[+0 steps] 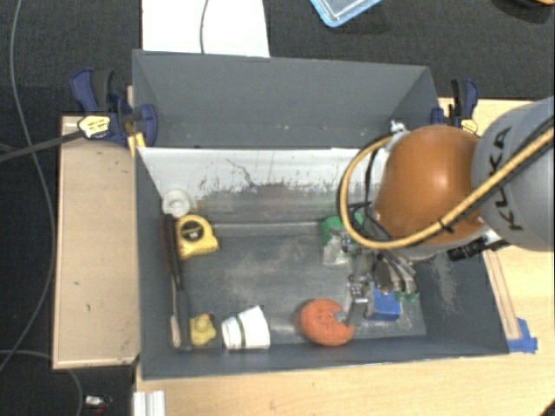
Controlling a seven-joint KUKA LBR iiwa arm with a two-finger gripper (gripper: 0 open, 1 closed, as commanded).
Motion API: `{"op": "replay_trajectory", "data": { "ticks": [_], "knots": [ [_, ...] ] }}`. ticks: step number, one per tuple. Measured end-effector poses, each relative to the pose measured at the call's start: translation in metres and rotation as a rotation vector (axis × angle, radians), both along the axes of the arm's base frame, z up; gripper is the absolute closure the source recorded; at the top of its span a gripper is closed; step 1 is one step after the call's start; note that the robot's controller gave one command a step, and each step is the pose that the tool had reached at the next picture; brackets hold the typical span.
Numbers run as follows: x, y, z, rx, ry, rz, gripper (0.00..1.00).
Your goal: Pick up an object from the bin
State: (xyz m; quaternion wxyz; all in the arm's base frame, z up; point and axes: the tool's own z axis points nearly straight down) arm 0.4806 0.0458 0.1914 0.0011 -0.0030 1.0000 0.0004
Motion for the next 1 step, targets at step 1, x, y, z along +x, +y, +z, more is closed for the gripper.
{"op": "replay_trajectory", "data": {
  "ticks": [1],
  "knots": [
    [-0.0019,-0.0028,-0.0488,0.001,-0.004,-0.08,0.0]
  ]
}}
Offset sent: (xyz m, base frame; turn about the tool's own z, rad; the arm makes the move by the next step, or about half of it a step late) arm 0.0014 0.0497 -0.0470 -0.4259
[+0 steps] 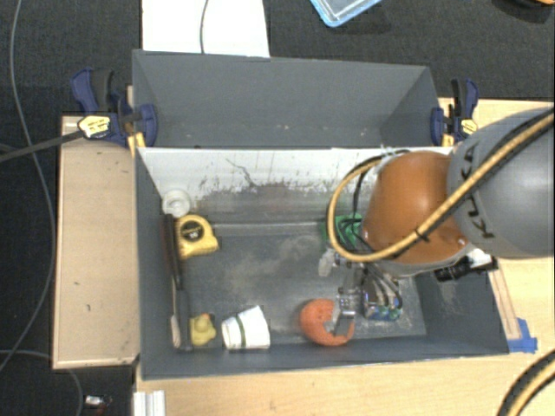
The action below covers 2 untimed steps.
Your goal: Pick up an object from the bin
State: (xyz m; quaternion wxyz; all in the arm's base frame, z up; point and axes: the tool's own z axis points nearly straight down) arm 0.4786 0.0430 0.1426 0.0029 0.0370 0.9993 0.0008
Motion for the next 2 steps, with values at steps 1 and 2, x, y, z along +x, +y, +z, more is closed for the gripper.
{"op": "replay_trajectory", "data": {
  "ticks": [1,2],
  "knots": [
    [0.0,0.021,-0.011,-0.002,0.0,0.144,0.0],
    [0.005,0.018,-0.022,0.001,-0.01,0.333,0.0]
  ]
}}
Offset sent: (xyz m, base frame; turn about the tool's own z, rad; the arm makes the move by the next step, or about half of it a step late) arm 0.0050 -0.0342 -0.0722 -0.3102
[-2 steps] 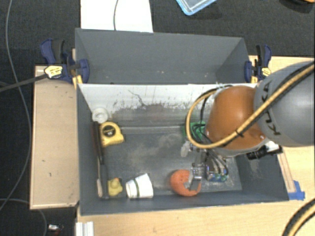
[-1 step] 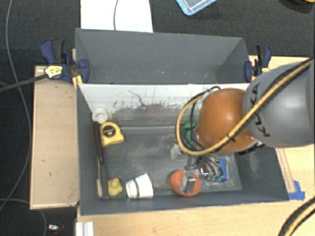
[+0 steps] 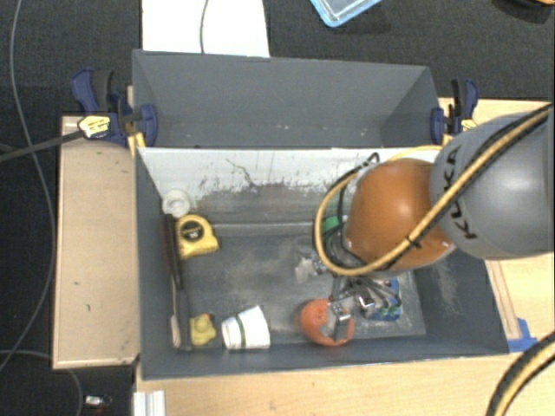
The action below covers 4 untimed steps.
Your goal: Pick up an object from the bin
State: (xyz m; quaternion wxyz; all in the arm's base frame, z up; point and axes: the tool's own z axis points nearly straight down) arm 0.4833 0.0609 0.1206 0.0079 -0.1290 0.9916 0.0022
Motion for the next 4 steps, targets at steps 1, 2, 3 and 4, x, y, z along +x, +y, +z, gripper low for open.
{"op": "replay_trajectory", "data": {
  "ticks": [1,2,3,4],
  "knots": [
    [0.025,0.013,-0.039,-0.001,0.002,-0.169,0.0],
    [0.009,-0.039,-0.046,-0.001,0.003,-0.125,0.0],
    [0.008,-0.104,-0.047,-0.001,0.003,-0.17,1.0],
    [0.009,-0.098,-0.047,-0.001,0.002,-0.189,1.0]
  ]
}}
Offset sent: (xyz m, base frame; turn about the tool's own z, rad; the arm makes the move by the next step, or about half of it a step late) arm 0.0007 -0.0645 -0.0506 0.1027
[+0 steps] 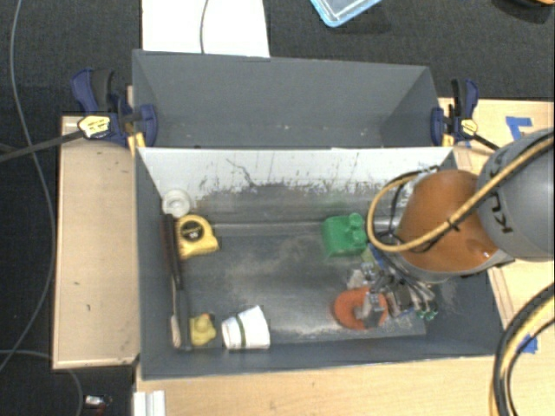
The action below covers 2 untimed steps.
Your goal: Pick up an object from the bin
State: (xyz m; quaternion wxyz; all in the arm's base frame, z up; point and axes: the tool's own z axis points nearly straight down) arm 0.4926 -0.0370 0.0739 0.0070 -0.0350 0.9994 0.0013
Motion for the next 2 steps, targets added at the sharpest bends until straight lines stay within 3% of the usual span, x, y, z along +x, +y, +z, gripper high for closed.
{"op": "replay_trajectory", "data": {
  "ticks": [1,2],
  "knots": [
    [-0.009,-0.001,0.06,0.001,0.007,-0.01,1.0],
    [-0.005,-0.006,0.143,0.002,0.008,-0.036,1.0]
  ]
}}
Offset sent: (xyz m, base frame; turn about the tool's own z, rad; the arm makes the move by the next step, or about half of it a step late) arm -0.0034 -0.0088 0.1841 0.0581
